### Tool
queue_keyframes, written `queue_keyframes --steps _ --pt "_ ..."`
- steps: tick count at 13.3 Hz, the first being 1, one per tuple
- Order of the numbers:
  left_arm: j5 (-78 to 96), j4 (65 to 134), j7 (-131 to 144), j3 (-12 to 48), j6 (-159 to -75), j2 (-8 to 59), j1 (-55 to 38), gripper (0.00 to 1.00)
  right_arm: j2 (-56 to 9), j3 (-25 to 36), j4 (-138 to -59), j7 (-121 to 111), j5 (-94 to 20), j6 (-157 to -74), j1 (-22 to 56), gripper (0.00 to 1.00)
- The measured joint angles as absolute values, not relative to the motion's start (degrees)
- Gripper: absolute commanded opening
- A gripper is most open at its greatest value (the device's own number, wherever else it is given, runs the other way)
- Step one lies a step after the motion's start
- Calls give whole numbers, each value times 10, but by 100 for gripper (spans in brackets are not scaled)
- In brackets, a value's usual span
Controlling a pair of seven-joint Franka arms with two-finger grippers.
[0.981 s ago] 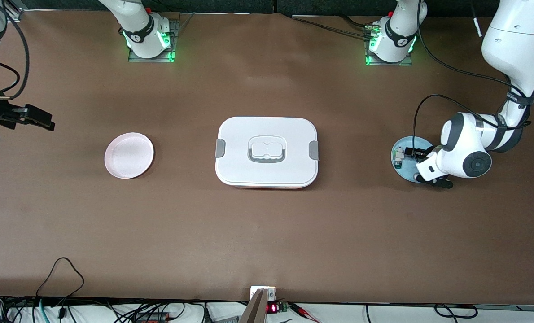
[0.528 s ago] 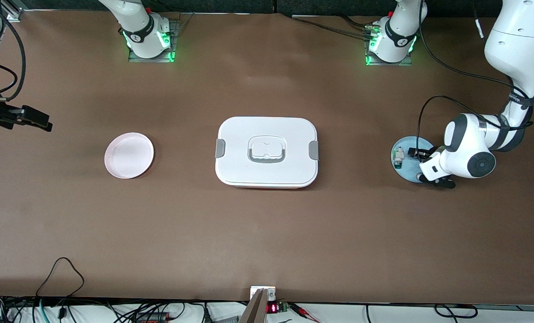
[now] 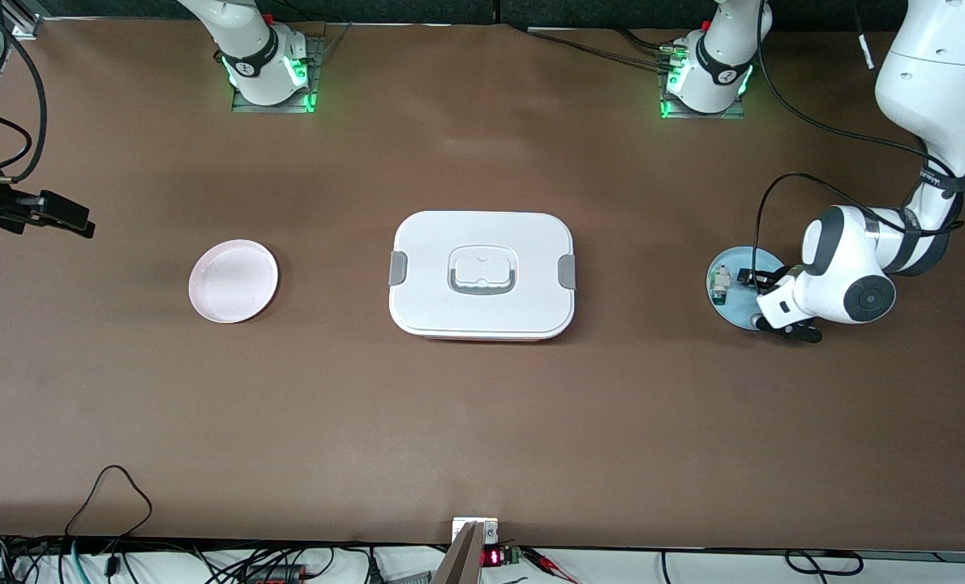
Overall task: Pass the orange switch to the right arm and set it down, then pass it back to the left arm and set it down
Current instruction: 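Lift the switch over the white box while the right gripper approaches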
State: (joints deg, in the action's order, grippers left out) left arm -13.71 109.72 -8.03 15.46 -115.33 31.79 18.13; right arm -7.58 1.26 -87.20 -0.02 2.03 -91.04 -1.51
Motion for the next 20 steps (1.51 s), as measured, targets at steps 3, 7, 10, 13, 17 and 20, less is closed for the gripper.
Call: queue_keyframes --steps 3,7,10,13,17,20 --pt "-137 1028 -78 191 -1045 293 179 18 -76 12 -872 0 20 -910 -15 100" --pt "-105 982 -25 227 -959 281 179 17 -76 12 -872 -2 20 -910 -15 100" --pt "-36 934 48 268 -866 280 178 16 -78 12 -872 -3 20 -910 -15 100" --pt "41 880 148 302 -782 276 178 16 -78 10 -872 -4 15 -884 -14 100" --pt "176 849 335 355 -724 258 178 14 -78 6 -872 -4 -70 -873 -14 100" --pt "275 835 503 404 -718 238 177 15 -78 9 -872 -4 -203 -873 -15 100"
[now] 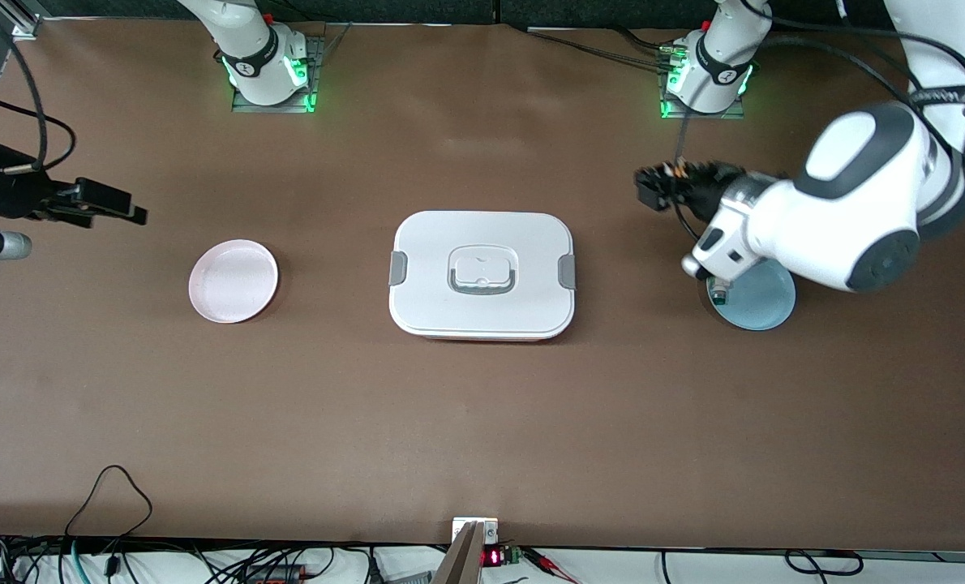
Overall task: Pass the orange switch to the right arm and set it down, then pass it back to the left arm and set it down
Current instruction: 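Lift the switch over the white box while the right gripper approaches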
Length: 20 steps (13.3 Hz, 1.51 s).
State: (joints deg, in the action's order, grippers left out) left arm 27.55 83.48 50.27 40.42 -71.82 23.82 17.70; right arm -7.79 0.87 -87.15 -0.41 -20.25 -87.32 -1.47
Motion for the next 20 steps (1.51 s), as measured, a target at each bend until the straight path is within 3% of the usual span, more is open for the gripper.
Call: queue_keyframes --steps 5,13,20 --pt "487 828 716 419 -798 231 169 14 -79 8 -895 -8 -387 -891 -12 100" --pt "667 830 884 419 -1111 269 49 13 -101 5 -985 -136 -689 -930 21 100" --pt "732 830 887 418 -1197 300 21 13 -116 3 -1085 -305 -920 -934 62 100"
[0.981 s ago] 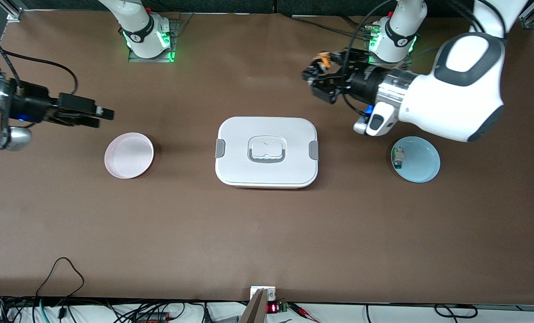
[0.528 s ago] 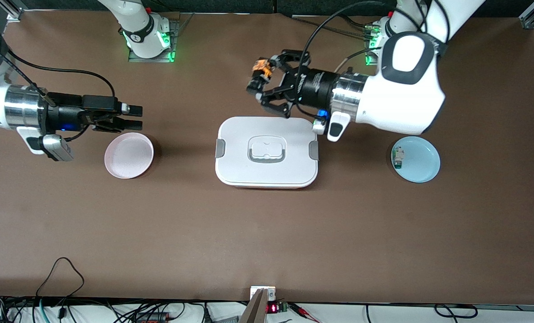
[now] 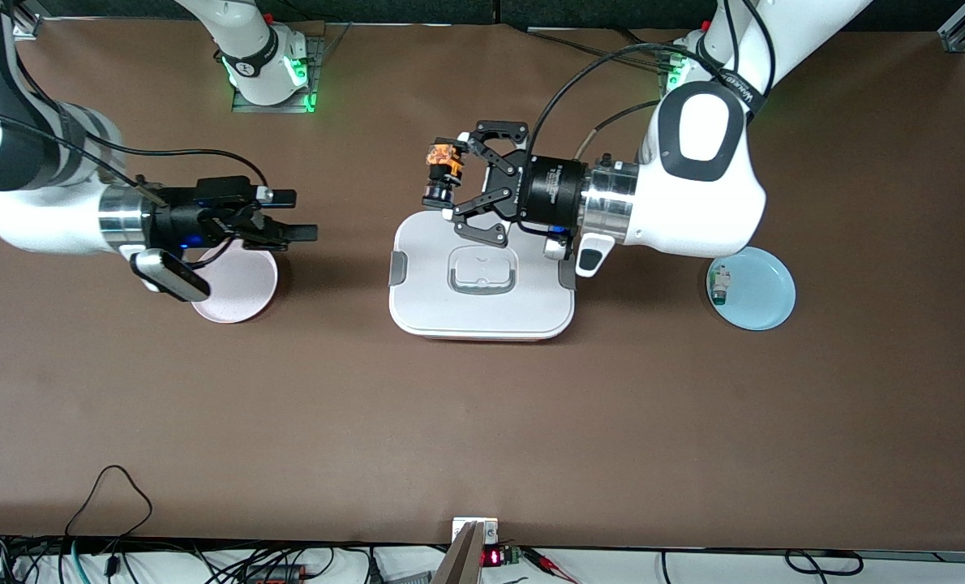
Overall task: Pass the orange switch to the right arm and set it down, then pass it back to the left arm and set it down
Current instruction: 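Lift the switch over the white box while the right gripper approaches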
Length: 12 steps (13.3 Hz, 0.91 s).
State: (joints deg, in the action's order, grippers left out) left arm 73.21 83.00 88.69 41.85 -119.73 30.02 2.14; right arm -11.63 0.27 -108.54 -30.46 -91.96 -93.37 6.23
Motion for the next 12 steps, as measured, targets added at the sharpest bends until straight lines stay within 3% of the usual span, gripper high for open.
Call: queue_keyframes --steps 6,12 --pt "732 829 895 418 -1224 301 5 14 -117 2 -1095 -240 -984 -946 113 100" --pt "732 822 900 418 -1224 307 4 14 -106 1 -1094 -183 -1036 -1023 186 100"
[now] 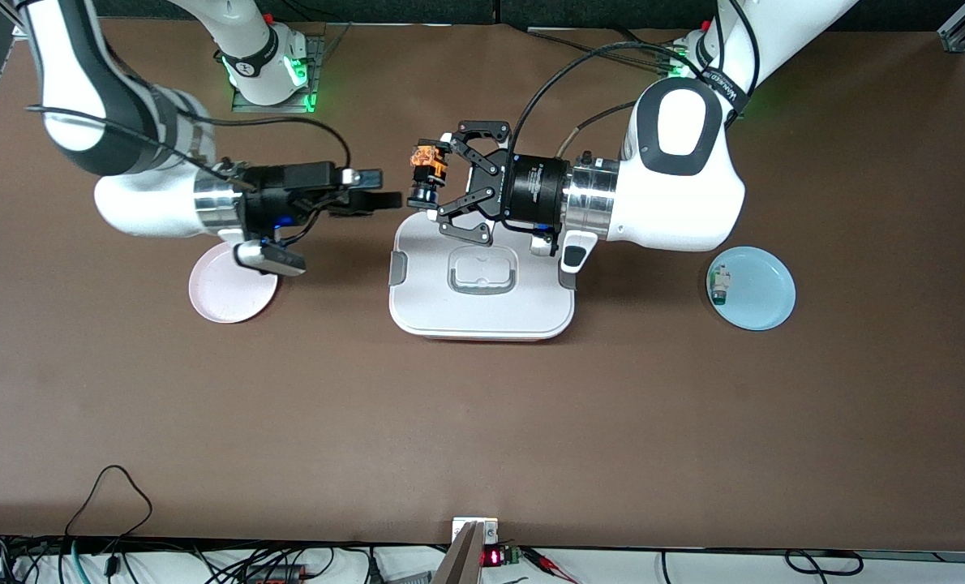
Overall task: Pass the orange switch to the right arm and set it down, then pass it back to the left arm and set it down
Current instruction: 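Lift the switch over the white box while the right gripper approaches, then grasp the orange switch with the right gripper beside the left gripper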
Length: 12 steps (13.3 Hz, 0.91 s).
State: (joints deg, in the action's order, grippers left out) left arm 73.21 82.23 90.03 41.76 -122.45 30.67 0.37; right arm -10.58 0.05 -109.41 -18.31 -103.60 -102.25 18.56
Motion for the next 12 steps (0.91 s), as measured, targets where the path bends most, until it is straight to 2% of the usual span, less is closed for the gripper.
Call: queue_keyframes --steps 8,10,12 --pt "732 821 901 417 -1225 310 1 14 -101 -8 -1094 -179 -1054 -1054 204 92" --pt "732 820 901 417 -1225 311 1 15 -101 -13 -1094 -179 -1055 -1055 204 82" --pt "732 819 901 417 -1225 312 1 15 -101 -13 -1093 -179 -1055 -1055 204 66"
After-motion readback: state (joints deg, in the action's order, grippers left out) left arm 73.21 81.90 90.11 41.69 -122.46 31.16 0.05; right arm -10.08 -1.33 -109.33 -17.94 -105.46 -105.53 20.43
